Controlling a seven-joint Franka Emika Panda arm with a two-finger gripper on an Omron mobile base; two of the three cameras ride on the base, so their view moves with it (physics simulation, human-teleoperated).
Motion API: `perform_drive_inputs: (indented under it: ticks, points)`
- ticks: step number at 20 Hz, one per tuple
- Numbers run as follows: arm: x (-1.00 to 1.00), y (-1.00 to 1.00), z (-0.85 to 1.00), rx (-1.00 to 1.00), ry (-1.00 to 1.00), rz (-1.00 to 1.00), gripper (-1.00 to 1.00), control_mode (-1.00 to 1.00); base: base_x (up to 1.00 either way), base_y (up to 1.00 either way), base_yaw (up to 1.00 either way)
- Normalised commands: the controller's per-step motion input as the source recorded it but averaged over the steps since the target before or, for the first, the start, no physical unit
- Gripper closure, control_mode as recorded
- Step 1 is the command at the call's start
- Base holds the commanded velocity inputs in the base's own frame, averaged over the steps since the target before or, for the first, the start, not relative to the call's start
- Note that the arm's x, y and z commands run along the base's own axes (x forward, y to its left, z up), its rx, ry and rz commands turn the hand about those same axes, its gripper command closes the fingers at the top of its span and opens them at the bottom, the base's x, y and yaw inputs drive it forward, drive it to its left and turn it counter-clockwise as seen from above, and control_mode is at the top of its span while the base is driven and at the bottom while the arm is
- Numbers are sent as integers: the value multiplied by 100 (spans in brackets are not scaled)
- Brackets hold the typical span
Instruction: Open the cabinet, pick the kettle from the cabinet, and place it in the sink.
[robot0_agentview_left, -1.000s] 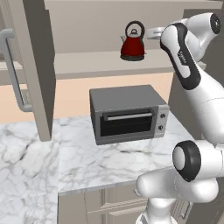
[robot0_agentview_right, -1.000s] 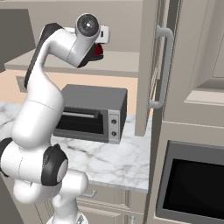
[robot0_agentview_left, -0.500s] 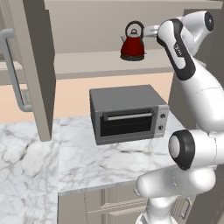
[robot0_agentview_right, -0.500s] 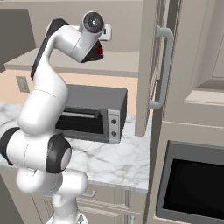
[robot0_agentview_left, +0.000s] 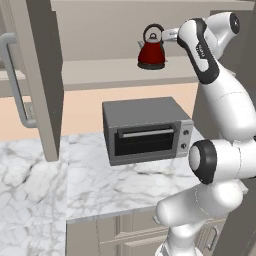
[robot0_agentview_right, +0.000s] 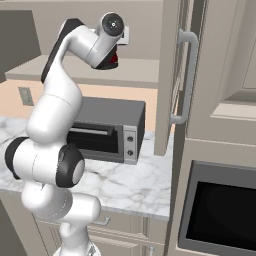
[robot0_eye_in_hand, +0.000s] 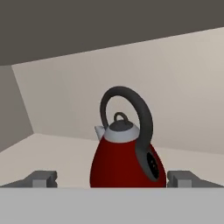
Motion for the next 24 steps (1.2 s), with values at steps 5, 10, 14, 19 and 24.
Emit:
perform_drive_inputs:
  ticks: [5, 10, 14, 19, 24]
  points:
    - [8, 6, -9, -2, 0, 0, -100, -100, 0, 0, 0]
    - [12, 5, -6, 0, 0, 0, -100, -100, 0, 0, 0]
    - [16, 1, -3, 0, 0, 0, -100, -100, 0, 0, 0]
    - [23, 0, 0, 0, 0, 0, -100, -100, 0, 0, 0]
    - [13, 2, -4, 0, 0, 0, -100, -100, 0, 0, 0]
